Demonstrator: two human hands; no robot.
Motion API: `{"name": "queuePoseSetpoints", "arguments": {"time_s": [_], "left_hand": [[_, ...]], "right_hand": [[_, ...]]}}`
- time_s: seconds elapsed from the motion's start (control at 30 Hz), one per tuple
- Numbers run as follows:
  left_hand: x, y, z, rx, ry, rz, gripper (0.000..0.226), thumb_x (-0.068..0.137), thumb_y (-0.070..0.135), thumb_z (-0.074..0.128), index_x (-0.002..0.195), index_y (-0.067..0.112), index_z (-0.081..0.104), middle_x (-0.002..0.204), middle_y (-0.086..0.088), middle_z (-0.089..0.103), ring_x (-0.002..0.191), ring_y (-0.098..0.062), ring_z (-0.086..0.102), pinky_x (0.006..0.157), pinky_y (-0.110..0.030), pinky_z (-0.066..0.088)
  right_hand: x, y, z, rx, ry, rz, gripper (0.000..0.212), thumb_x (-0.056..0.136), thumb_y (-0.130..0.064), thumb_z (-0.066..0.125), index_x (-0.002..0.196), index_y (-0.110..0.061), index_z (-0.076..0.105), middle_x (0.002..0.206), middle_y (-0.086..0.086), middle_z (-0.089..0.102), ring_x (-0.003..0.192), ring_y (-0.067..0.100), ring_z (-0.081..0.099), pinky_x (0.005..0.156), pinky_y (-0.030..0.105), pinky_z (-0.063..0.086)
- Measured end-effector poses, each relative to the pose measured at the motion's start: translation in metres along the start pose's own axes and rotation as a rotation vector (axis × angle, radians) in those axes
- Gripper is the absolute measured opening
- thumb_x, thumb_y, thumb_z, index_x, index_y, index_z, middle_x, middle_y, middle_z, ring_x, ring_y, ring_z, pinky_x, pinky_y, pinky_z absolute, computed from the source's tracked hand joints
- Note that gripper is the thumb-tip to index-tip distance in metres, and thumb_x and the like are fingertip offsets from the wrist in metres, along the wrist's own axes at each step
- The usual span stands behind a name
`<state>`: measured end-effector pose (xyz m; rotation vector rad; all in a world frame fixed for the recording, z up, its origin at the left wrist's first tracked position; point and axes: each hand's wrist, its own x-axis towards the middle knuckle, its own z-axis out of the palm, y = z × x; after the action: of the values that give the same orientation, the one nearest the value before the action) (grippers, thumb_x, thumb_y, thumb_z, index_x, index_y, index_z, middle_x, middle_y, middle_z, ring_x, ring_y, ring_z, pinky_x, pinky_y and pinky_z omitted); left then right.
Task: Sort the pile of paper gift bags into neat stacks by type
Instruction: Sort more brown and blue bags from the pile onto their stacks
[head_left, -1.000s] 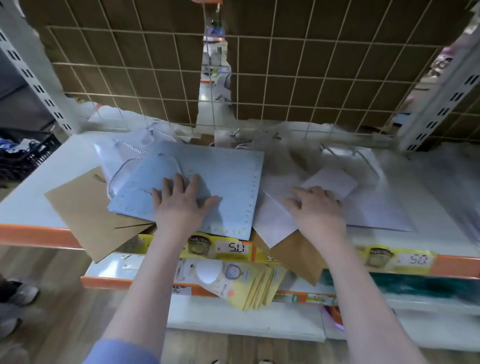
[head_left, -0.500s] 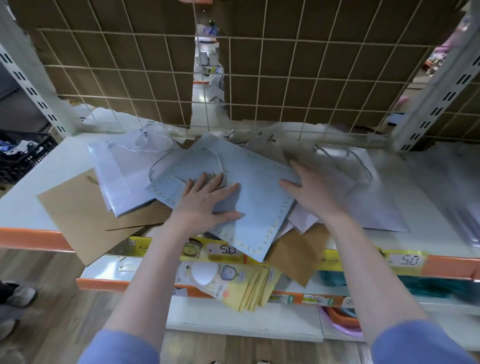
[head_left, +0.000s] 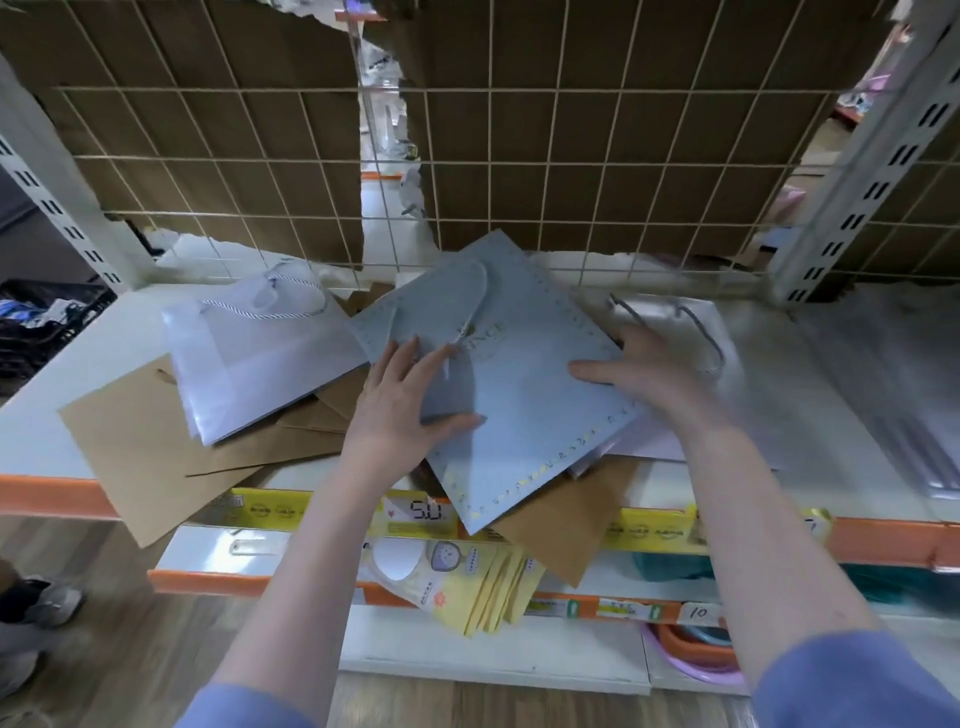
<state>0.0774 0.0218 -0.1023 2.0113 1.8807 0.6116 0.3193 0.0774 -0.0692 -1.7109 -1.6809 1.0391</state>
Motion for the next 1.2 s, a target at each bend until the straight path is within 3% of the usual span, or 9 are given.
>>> {"name": "queuePoseSetpoints", "arguments": {"time_s": [0.13,0.27,0.37,0.47,0.7,0.83,0.93,1.07,1.2], "left_hand": [[0.002,0.018,0.009,-0.093,0.065,-0.130,0.079,0.083,0.052,0.059,0.148,0.024,0.024,0.157,-0.008,0.016,0.144,-0.030,0.011,0.113,-0.046,0.020],[0.003,0.039,0.021,-0.068,0.105,-0.200,0.067,0.093,0.047,0.046,0.147,0.014,0.026,0.151,-0.015,0.028,0.139,-0.035,0.023,0.109,-0.044,0.025],[0.002,0.062,0.031,-0.013,0.121,-0.297,0.060,0.094,0.045,0.043,0.140,0.009,0.034,0.141,-0.015,0.042,0.130,-0.033,0.034,0.099,-0.037,0.027],[0.006,0.081,0.047,0.091,0.119,-0.391,0.070,0.090,0.054,0.044,0.139,0.005,0.035,0.135,-0.016,0.049,0.123,-0.032,0.043,0.096,-0.037,0.032],[0.019,0.116,0.072,-0.141,0.204,-0.617,0.101,0.064,0.062,0.070,0.140,0.006,0.032,0.131,-0.015,0.051,0.118,-0.035,0.050,0.089,-0.044,0.046],[0.025,0.120,0.074,-0.254,0.256,-0.663,0.073,0.065,0.038,0.081,0.124,0.008,0.051,0.118,-0.011,0.060,0.111,-0.032,0.057,0.080,-0.038,0.049],[0.027,0.118,0.069,-0.421,0.290,-0.665,0.066,0.065,0.024,0.082,0.122,0.004,0.054,0.121,-0.013,0.060,0.113,-0.033,0.056,0.083,-0.036,0.044],[0.023,0.117,0.067,-0.655,0.385,-0.646,0.023,0.082,0.007,0.067,0.104,0.013,0.063,0.113,-0.011,0.062,0.104,-0.031,0.058,0.088,-0.039,0.047],[0.012,0.127,0.067,-0.729,0.510,-0.567,0.029,0.093,0.008,0.053,0.121,0.009,0.048,0.094,0.001,0.060,0.092,-0.017,0.053,0.072,-0.025,0.043]], "right_hand": [[-0.014,0.011,-0.024,0.071,0.078,-0.004,0.024,0.081,-0.017,0.069,0.100,-0.021,0.055,0.089,-0.004,0.061,0.074,0.007,0.058,0.061,0.022,0.046],[-0.022,0.030,-0.050,0.096,0.196,0.013,0.029,0.079,-0.014,0.069,0.101,-0.018,0.051,0.098,0.004,0.059,0.088,0.024,0.059,0.081,0.038,0.050],[-0.020,0.051,-0.072,0.143,0.203,0.059,0.037,0.077,-0.019,0.071,0.108,-0.017,0.051,0.094,0.004,0.060,0.086,0.027,0.059,0.075,0.036,0.049],[-0.020,0.069,-0.096,0.111,0.200,0.079,0.058,0.061,-0.039,0.069,0.113,-0.015,0.055,0.105,0.009,0.065,0.090,0.030,0.064,0.081,0.045,0.053],[-0.018,0.105,-0.136,0.067,0.190,0.097,0.040,0.076,-0.025,0.070,0.112,-0.010,0.059,0.106,0.010,0.064,0.091,0.027,0.062,0.079,0.037,0.052],[-0.019,0.115,-0.145,0.071,0.137,0.107,0.013,0.077,-0.019,0.070,0.086,-0.015,0.062,0.090,0.007,0.064,0.077,0.022,0.061,0.075,0.037,0.052],[-0.022,0.120,-0.150,0.164,0.092,0.121,0.014,0.076,-0.015,0.073,0.073,-0.022,0.061,0.083,0.004,0.066,0.077,0.023,0.064,0.078,0.039,0.053],[-0.024,0.123,-0.156,0.292,0.035,0.132,0.013,0.079,-0.010,0.071,0.085,-0.017,0.062,0.094,0.008,0.067,0.083,0.025,0.065,0.083,0.042,0.054],[-0.026,0.126,-0.160,0.255,0.095,0.071,0.029,0.082,-0.011,0.065,0.110,-0.011,0.057,0.096,0.005,0.063,0.084,0.021,0.061,0.070,0.031,0.049]]}}
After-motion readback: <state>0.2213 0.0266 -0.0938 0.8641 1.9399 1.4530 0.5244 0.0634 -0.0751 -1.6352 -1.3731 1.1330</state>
